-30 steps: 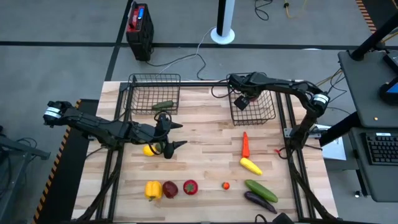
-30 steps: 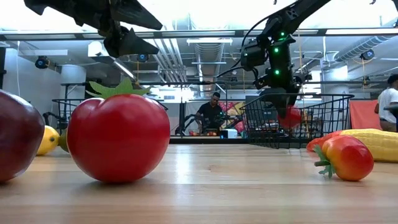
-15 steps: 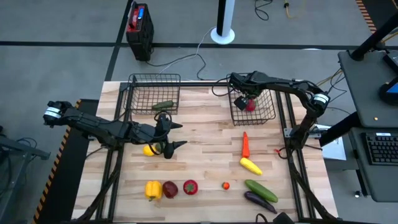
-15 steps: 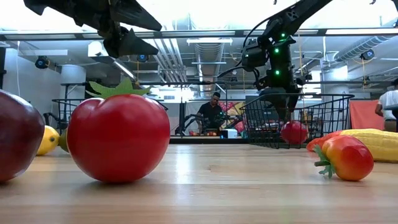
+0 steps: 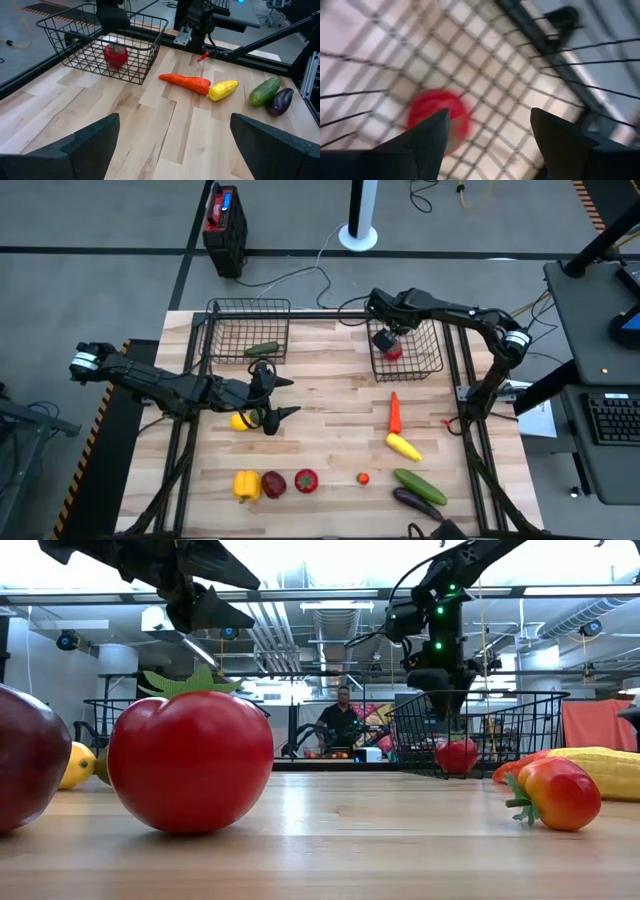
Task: Sort produce into baskets
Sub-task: Put the green lime into the right black wire basket
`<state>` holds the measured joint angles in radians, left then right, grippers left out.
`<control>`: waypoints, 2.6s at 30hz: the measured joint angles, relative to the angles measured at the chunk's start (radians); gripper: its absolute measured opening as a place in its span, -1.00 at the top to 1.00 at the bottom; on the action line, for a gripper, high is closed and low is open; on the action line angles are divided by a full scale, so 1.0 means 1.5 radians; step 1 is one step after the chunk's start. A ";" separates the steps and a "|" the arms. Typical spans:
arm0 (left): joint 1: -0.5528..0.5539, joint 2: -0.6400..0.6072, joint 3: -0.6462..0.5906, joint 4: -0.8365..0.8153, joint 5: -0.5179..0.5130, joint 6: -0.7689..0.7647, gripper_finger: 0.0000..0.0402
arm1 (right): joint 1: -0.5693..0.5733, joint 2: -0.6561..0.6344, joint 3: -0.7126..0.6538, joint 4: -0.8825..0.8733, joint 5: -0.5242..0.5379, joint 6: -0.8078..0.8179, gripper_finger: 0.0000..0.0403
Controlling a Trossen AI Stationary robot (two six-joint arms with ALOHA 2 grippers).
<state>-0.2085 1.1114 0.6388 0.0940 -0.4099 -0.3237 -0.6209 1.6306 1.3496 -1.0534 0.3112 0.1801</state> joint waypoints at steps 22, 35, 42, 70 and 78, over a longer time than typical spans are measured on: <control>0.000 0.000 0.000 -0.001 0.000 -0.007 -0.80 | -0.004 -0.004 0.002 -0.032 -0.121 -0.013 0.68; 0.000 0.000 0.000 -0.001 0.000 -0.012 -0.80 | -0.009 -0.004 -0.029 -0.033 -0.104 -0.011 0.94; 0.000 0.000 0.000 -0.001 0.000 -0.013 -0.80 | -0.009 -0.004 -0.049 -0.017 -0.103 0.003 0.94; -0.049 0.000 0.000 -0.025 0.036 -0.065 -0.80 | 0.145 -0.215 -0.068 0.048 -0.002 0.073 0.94; -0.088 0.000 0.025 -0.048 0.018 -0.076 -0.80 | 0.316 -0.288 -0.068 0.080 0.063 0.114 0.94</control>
<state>-0.3409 1.1110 0.6768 0.0222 -0.3828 -0.4374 -0.1468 1.1991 1.2476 -0.9340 0.4053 0.3508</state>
